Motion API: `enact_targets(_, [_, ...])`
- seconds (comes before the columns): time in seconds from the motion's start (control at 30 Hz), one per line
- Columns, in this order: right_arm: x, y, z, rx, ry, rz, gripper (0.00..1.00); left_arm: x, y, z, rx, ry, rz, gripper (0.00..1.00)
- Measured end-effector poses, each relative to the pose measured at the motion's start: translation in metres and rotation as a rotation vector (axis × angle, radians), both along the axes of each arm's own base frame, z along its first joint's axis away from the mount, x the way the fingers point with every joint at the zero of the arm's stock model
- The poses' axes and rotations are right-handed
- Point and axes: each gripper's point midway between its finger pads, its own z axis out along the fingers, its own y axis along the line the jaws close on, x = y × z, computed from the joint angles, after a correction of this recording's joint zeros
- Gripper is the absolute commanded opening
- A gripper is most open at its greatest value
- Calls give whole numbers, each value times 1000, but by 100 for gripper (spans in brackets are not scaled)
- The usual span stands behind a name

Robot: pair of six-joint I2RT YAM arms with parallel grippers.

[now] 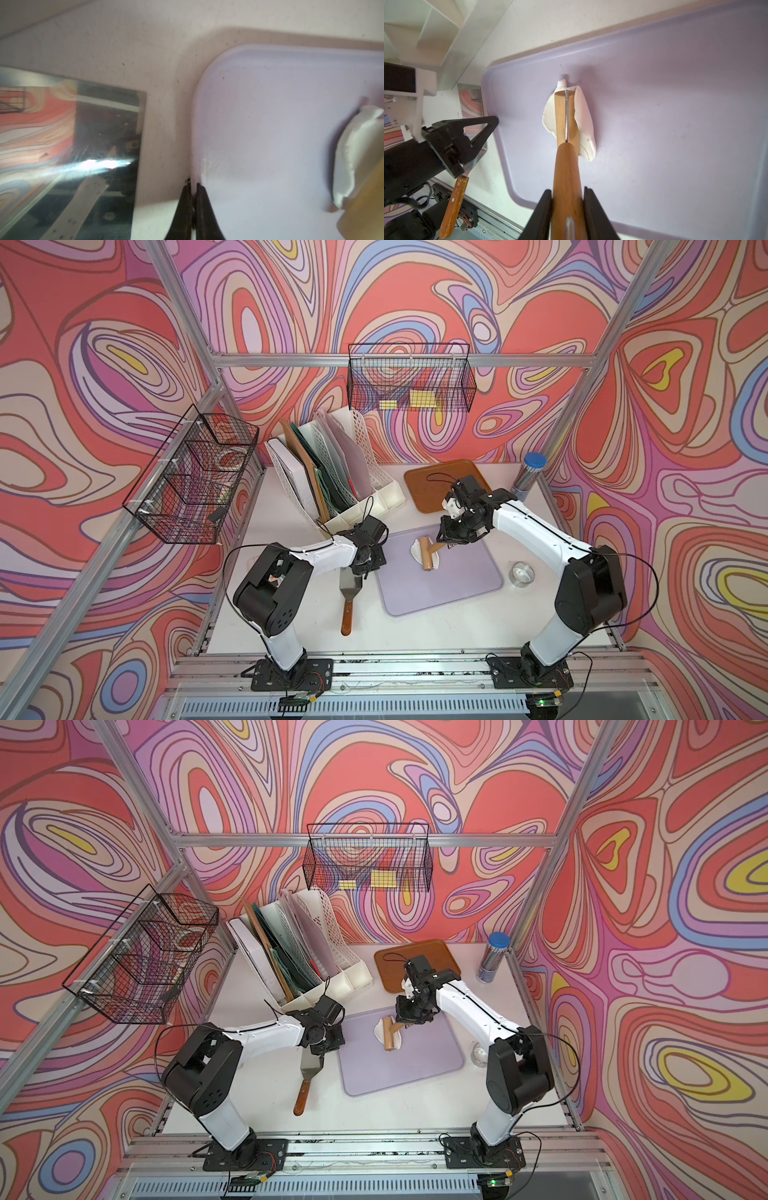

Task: Roll out the dumpling wrappers from the dough
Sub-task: Flatten out the dough on the work surface.

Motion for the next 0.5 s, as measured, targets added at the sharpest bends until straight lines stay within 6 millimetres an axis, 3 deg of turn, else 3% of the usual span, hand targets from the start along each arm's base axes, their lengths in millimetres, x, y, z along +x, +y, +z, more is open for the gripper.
enact_targets(0.5, [11, 49, -18, 253, 80, 16, 0, 0, 0, 0, -2, 1, -1, 0])
